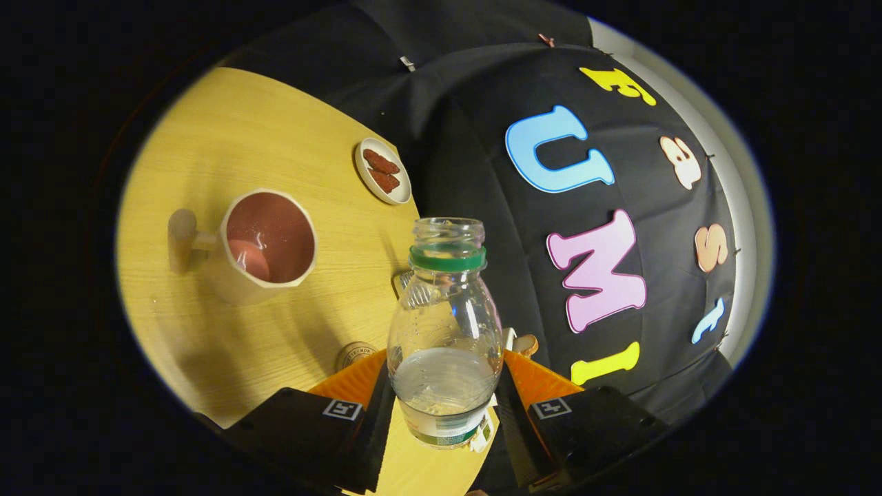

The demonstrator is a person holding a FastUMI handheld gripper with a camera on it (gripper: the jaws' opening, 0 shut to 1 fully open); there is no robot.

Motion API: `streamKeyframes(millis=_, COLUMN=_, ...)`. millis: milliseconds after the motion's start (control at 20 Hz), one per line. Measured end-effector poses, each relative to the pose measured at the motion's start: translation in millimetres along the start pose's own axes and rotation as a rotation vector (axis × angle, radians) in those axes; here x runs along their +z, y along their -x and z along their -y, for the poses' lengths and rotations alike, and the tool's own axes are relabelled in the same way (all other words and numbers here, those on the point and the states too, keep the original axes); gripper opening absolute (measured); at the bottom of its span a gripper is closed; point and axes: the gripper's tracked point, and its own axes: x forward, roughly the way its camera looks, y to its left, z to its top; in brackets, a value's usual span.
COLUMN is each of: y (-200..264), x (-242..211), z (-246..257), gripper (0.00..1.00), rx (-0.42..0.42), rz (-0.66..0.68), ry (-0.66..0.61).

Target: Take the bottle from table, then pour the juice into the cup, finally place the bottle on the coaster

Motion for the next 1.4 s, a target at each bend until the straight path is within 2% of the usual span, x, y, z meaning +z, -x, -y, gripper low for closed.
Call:
streamKeyframes(millis=200, y=-7, x=-5, z=-18, gripper=0.74, rx=0.037, rz=-0.017, ry=0.068)
streamKeyframes(millis=1400, y=-35, x=18, z=-34, gripper=0.73, rx=0.059, rz=0.107, ry=0.451)
